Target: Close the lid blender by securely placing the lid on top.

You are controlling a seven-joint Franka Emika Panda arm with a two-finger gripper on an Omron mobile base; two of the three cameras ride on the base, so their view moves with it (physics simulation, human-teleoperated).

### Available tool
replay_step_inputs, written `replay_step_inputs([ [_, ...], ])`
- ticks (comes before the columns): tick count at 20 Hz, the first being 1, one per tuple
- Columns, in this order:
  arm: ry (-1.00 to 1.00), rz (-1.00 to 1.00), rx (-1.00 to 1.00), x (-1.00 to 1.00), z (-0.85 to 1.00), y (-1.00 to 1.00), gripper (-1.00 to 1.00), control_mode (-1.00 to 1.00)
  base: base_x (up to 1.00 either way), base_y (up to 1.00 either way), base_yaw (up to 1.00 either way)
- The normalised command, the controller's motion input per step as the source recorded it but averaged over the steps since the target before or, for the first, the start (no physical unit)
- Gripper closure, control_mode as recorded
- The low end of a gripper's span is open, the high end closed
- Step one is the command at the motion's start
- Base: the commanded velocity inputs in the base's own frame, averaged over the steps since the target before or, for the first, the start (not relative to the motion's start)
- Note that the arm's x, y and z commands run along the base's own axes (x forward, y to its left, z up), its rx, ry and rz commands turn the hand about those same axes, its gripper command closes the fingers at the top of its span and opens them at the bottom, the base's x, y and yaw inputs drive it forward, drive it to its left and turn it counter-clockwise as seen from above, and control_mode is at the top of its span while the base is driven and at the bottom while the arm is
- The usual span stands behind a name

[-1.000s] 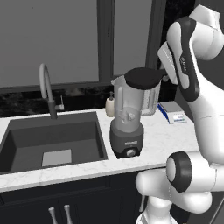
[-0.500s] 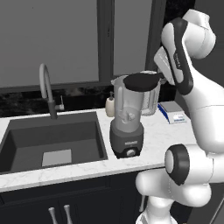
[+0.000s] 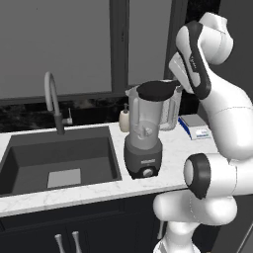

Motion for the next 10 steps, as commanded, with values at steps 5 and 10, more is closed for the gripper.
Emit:
replay_step_inputs([
  [5, 0.0, 0.0, 0.0, 0.35, -0.02, 0.03, 1.0, -1.0, 0.0, 0.0, 0.0],
  [10, 0.03, 0.0, 0.0, 0.27, -0.1, 0.2, 1.0, -1.0, 0.0, 0.0, 0.0],
])
